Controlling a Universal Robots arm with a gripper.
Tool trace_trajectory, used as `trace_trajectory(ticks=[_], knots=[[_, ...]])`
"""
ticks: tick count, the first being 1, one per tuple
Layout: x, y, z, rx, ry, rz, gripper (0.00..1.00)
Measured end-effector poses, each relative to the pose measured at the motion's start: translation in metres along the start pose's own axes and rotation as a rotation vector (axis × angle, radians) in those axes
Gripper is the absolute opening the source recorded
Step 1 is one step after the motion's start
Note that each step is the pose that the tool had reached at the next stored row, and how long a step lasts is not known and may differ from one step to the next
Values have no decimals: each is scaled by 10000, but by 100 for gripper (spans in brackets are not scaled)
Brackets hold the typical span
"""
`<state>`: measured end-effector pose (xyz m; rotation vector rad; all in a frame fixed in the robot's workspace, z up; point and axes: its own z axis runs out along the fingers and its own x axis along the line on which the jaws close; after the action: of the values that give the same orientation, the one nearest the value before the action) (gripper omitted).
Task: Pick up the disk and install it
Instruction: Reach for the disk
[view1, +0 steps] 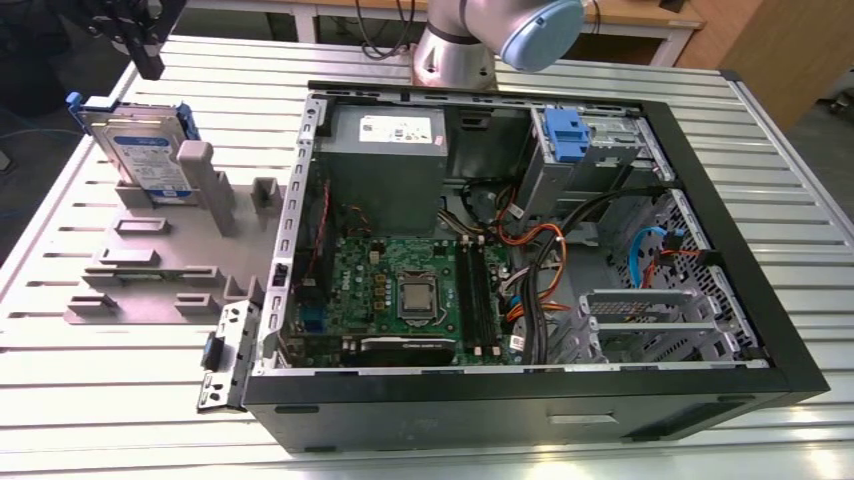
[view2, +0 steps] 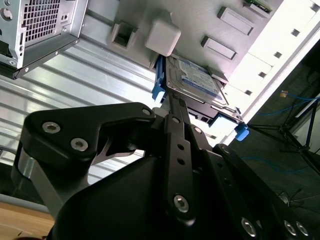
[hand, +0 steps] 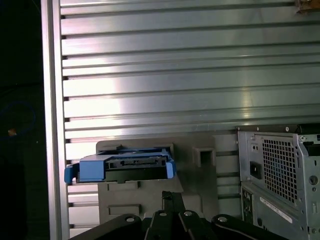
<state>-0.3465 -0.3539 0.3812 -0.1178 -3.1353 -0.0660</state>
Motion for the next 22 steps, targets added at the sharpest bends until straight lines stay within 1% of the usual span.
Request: trace_trajectory(ticks=[6, 10, 14, 20, 22], knots=[[1, 0, 0, 0, 0, 0, 11], [28, 3, 0, 1, 1, 1, 11], [98, 16, 4, 1, 0, 0, 11], [233, 52, 15, 1, 2, -1, 11], [292, 61, 21, 1, 2, 1, 11]])
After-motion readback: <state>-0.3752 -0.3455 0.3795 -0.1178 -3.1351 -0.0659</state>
